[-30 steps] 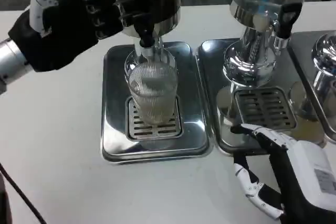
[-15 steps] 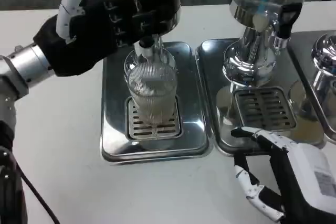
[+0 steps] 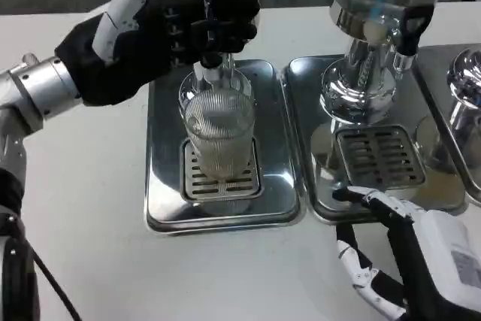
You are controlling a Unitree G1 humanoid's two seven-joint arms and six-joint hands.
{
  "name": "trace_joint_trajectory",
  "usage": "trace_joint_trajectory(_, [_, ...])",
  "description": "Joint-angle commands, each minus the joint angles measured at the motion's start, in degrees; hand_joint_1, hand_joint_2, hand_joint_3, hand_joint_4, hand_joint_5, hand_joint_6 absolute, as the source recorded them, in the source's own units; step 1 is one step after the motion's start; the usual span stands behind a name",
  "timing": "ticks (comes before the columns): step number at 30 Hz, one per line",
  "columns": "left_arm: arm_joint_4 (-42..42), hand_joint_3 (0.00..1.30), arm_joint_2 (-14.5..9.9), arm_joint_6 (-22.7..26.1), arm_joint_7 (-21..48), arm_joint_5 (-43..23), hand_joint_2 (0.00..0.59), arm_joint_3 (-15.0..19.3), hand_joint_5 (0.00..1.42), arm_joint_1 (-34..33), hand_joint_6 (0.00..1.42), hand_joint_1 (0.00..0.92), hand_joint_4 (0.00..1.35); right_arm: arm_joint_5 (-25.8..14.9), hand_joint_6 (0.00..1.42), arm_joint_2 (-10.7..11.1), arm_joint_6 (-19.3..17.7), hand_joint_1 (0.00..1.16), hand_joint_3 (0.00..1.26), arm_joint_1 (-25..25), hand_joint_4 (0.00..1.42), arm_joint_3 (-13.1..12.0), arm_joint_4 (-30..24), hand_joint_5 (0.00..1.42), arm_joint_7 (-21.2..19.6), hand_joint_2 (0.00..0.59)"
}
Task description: Grasp the cup under the faucet to collect the drink, then remove the cup.
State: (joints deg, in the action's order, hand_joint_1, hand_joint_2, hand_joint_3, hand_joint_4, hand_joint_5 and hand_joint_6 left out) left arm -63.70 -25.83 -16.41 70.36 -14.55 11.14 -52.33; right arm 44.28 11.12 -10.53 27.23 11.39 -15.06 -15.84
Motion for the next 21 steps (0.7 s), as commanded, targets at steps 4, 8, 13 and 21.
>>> trace_joint_trajectory(4, [1.68,0.29,0.11,-7.92,-1.16,2.15,0.108,-1.28,0.18,0.94,0.13,0.000,0.16,-1.09,0.22,-0.04,0.46,0.46,0.37,-0.02,0.31,-0.13,0.20,0.31,-0.46,0.466])
trace_joint_trajectory(8, [1.55,0.30,-0.05,-9.86,-1.63,2.85,0.108,-2.00,0.18,1.18,0.13,0.000,0.17,-1.31,0.22,0.02,0.57,0.46,0.37,-0.14,0.31,-0.24,0.23,0.31,-0.43,0.466])
trace_joint_trajectory(13, [1.44,0.30,-0.15,-11.63,-1.71,3.67,0.108,-2.97,0.18,1.48,0.13,0.000,0.17,-1.37,0.23,0.04,0.69,0.46,0.37,-0.19,0.31,-0.27,0.25,0.31,-0.47,0.466])
trace_joint_trajectory(21, [1.43,0.30,-0.14,-14.91,-1.73,4.63,0.108,-4.32,0.18,2.07,0.12,0.000,0.17,-1.45,0.22,0.16,0.70,0.46,0.37,-0.29,0.31,-0.46,0.17,0.30,-0.46,0.466])
